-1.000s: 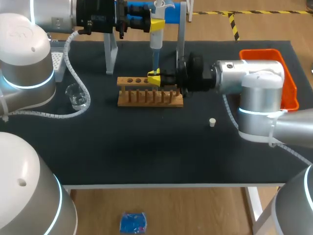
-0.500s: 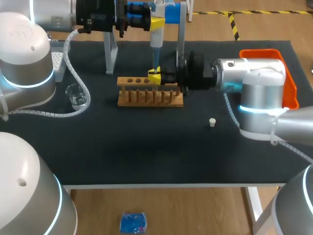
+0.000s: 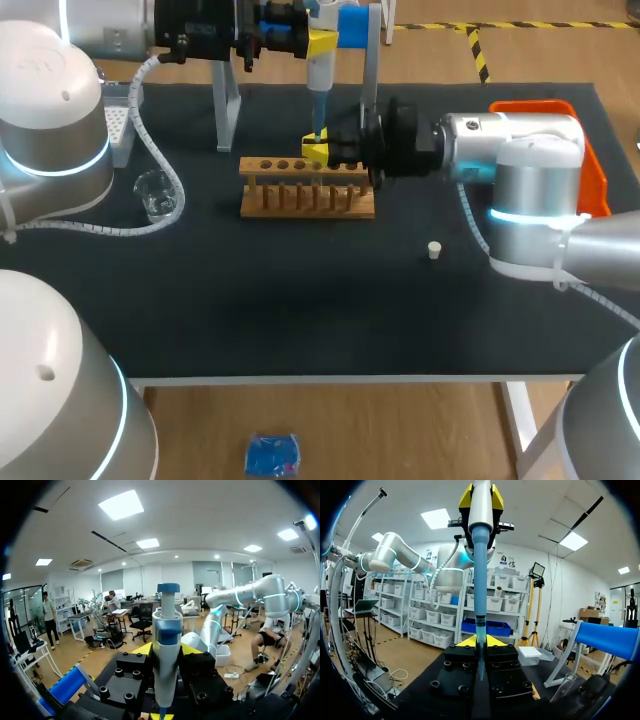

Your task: Invert the test tube, pick up the pipette, mount the tip to pipette, aspirate from beaker and dispense into the tube, eject the tip, return the pipette, and cap with the stopper.

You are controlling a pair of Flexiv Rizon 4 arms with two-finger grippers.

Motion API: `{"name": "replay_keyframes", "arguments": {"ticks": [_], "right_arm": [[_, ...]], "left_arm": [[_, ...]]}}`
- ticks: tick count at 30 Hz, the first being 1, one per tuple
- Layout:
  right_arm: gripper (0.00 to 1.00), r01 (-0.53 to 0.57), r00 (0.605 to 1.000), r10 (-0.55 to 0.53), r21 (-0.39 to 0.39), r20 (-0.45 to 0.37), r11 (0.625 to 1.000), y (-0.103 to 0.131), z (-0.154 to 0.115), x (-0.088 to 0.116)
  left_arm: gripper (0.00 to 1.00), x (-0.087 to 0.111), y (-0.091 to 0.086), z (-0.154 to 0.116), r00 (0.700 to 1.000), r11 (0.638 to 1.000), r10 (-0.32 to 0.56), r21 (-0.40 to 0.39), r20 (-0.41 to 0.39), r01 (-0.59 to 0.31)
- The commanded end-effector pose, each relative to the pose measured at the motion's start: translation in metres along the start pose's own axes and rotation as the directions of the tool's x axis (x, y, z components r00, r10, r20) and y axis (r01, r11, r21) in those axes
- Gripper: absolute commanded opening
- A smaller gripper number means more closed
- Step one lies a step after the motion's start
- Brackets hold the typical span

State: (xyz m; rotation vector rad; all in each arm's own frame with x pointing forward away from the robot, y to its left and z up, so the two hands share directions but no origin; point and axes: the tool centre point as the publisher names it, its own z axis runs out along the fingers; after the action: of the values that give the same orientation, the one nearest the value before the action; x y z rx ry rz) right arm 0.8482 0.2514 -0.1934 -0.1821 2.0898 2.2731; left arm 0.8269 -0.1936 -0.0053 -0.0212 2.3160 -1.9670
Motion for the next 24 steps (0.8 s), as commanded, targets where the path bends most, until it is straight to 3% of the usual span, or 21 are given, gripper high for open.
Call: {"name": "replay_keyframes", "arguments": {"ticks": [1, 2, 4, 5, 15, 24], "right_arm": [[0.00, 0.002, 1.000, -0.002, 0.007, -0.005, 1.000, 0.014, 0.000, 0.000], [0.00, 0.002, 1.000, -0.002, 0.009, -0.005, 1.000, 0.013, -0.001, 0.000], [0.45, 0.001, 1.000, -0.001, 0.013, -0.002, 1.000, 0.013, -0.001, 0.001], [0.98, 0.001, 1.000, -0.001, 0.014, 0.000, 1.000, 0.013, -0.001, 0.001], [1.00, -0.007, 1.000, 0.008, 0.039, -0.017, 0.999, 0.012, -0.004, 0.001], [1.00, 0.009, 0.993, 0.009, 0.150, -0.115, 0.989, 0.003, -0.031, 0.008]], "left_arm": [[0.00, 0.001, 0.012, 0.001, 1.000, 1.000, -0.001, 0.000, 0.001, 0.001], [0.00, 0.001, 0.012, 0.001, 1.000, 1.000, -0.001, 0.000, 0.001, 0.001], [0.00, 0.001, 0.012, 0.001, 1.000, 1.000, -0.001, 0.000, 0.001, 0.001], [0.00, 0.001, 0.012, 0.001, 1.000, 1.000, -0.001, 0.000, 0.001, 0.001], [0.00, 0.001, 0.012, 0.001, 1.000, 1.000, -0.001, 0.000, 0.001, 0.001], [0.00, 0.001, 0.012, 0.001, 1.000, 1.000, -0.001, 0.000, 0.001, 0.001]]}}
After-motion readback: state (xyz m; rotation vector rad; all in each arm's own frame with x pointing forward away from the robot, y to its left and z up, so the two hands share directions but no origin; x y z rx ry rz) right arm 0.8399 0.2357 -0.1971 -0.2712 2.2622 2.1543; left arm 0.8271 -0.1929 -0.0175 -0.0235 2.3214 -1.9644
